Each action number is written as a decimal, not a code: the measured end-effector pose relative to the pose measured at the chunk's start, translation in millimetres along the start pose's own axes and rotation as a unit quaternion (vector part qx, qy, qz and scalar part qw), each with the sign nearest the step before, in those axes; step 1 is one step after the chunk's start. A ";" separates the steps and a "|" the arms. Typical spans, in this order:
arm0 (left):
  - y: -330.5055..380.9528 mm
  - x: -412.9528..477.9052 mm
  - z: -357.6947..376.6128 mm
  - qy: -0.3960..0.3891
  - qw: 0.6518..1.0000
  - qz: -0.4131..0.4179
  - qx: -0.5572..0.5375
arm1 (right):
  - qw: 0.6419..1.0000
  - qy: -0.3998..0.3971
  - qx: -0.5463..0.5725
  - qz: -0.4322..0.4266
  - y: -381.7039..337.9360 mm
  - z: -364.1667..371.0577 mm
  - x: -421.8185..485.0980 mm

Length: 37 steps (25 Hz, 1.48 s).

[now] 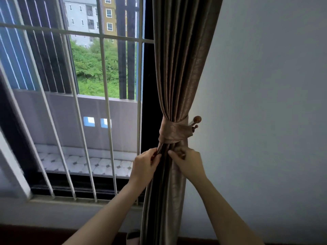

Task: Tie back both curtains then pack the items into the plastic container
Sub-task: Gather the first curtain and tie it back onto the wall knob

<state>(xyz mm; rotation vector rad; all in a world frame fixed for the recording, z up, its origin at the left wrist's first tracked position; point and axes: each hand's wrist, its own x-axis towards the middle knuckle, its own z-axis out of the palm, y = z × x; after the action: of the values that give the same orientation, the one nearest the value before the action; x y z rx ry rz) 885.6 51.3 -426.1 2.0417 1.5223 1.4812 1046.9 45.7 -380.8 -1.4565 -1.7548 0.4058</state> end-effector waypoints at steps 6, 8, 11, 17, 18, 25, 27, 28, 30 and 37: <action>22.3 2.0 -0.4 -0.029 0.999 -0.026 0.029 | 1.000 0.001 0.007 0.029 -9.1 2.7 -12.1; 23.4 5.5 -2.5 -0.041 0.998 -0.033 0.026 | 1.000 -0.003 -0.012 0.021 -9.3 -1.2 -13.3; 15.3 2.1 -8.7 -0.078 0.997 0.007 0.018 | 1.000 -0.017 -0.010 0.004 -2.4 -7.5 -20.9; 8.2 3.5 3.4 -0.023 0.997 0.042 0.062 | 1.000 -0.006 0.007 -0.024 22.3 -35.5 -32.9; 9.0 5.4 9.5 -0.037 0.996 0.046 0.067 | 1.000 0.019 0.003 -0.012 27.7 -38.9 -34.6; 17.0 2.1 14.7 -0.063 0.995 0.066 0.045 | 0.989 0.128 0.018 0.074 55.8 -44.4 -41.1; 13.1 -8.1 13.2 -0.097 0.993 0.054 0.037 | 0.990 0.127 0.013 0.061 54.1 -37.9 -41.6; 8.0 -9.6 13.8 -0.121 0.991 0.033 0.049 | 0.991 0.122 0.014 0.049 52.7 -35.0 -41.6; 3.1 -12.2 16.3 -0.181 0.978 -0.018 0.105 | 0.996 0.082 0.031 0.030 50.1 -29.4 -39.3; 2.6 -55.6 18.8 -0.092 0.982 -0.077 0.144 | 0.991 0.122 -0.028 0.043 59.7 -15.3 -39.9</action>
<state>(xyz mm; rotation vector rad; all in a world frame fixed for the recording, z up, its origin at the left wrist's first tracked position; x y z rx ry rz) 903.6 12.4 -466.2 2.0847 1.8547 1.0353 1098.9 22.1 -426.9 -1.5553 -1.5250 0.2127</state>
